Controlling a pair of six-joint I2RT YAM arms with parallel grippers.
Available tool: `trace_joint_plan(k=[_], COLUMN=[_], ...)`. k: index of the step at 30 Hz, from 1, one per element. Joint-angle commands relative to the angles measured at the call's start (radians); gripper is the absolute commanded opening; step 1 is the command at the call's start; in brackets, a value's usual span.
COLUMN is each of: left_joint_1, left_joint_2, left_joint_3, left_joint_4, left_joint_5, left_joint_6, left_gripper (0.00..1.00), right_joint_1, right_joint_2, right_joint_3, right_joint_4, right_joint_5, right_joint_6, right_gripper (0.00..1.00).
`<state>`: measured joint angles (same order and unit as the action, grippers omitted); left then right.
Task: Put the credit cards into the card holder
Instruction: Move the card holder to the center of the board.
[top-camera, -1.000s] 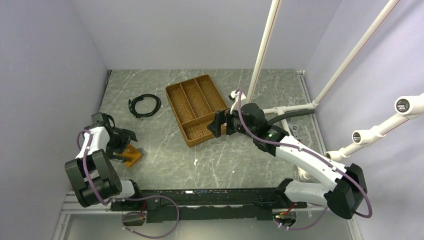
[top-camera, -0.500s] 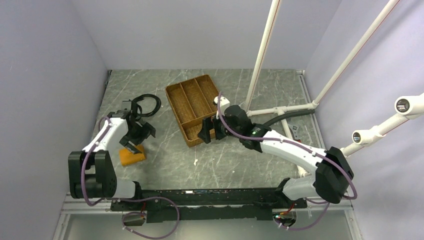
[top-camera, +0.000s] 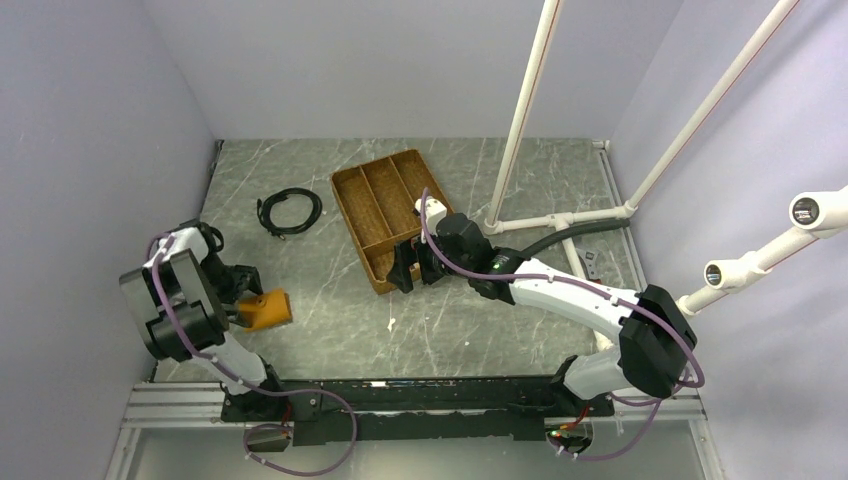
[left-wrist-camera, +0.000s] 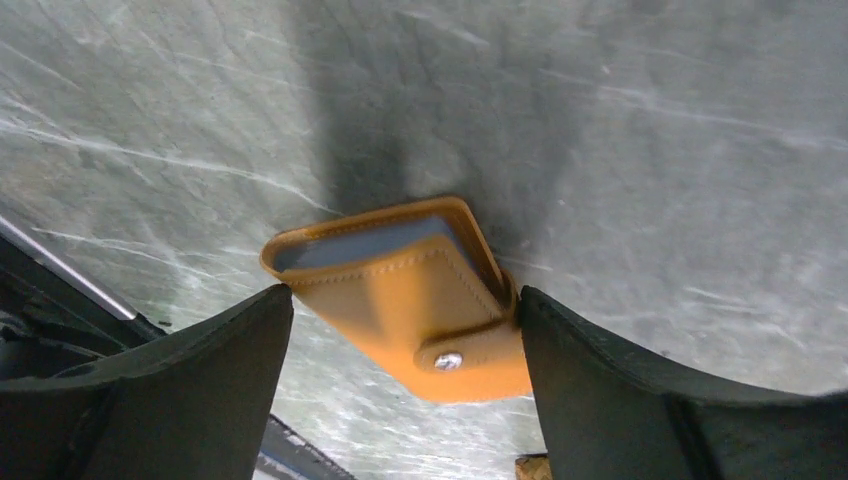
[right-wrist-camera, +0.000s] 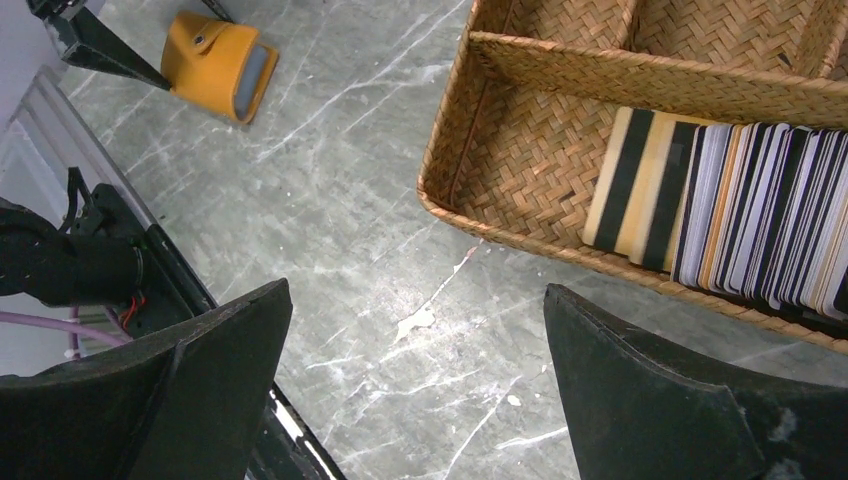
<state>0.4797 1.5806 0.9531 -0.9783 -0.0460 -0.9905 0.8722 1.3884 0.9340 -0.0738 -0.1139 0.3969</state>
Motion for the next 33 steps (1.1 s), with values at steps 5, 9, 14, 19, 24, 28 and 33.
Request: trace_joint_plan(k=[5, 9, 14, 19, 24, 28, 33], left_joint_1=[-0.212, -0.431, -0.707, -0.906, -0.921, -0.914, -0.786], left_joint_2=[0.081, 0.105, 0.131, 0.092, -0.152, -0.353, -0.446], left_joint_3=[0.015, 0.002, 0.003, 0.032, -0.032, -0.052, -0.078], left_joint_4=[-0.019, -0.001, 0.019, 0.102, 0.201, 0.188, 0.086], left_joint_5=[-0.052, -0.097, -0.116, -0.137, -0.103, -0.117, -0.081], left_joint_6=[-0.056, -0.083, -0.118, 0.032, 0.227, 0.272, 0.210], left_gripper=[0.80, 0.69, 0.65, 0.68, 0.87, 0.99, 0.83], right_joint_1=[0.005, 0.005, 0.004, 0.002, 0.007, 0.044, 0.131], right_joint_2=[-0.013, 0.003, 0.009, 0.015, 0.036, 0.133, 0.298], right_joint_3=[0.024, 0.032, 0.034, -0.008, -0.093, -0.072, 0.058], right_joint_4=[0.037, 0.024, 0.019, 0.055, 0.194, 0.249, 0.225], right_joint_5=[0.026, 0.041, 0.054, 0.059, -0.069, -0.106, -0.004], right_joint_6=[-0.005, -0.012, -0.009, 0.028, 0.072, 0.103, 0.101], right_gripper=[1.00, 1.00, 1.00, 1.00, 0.90, 0.75, 0.68])
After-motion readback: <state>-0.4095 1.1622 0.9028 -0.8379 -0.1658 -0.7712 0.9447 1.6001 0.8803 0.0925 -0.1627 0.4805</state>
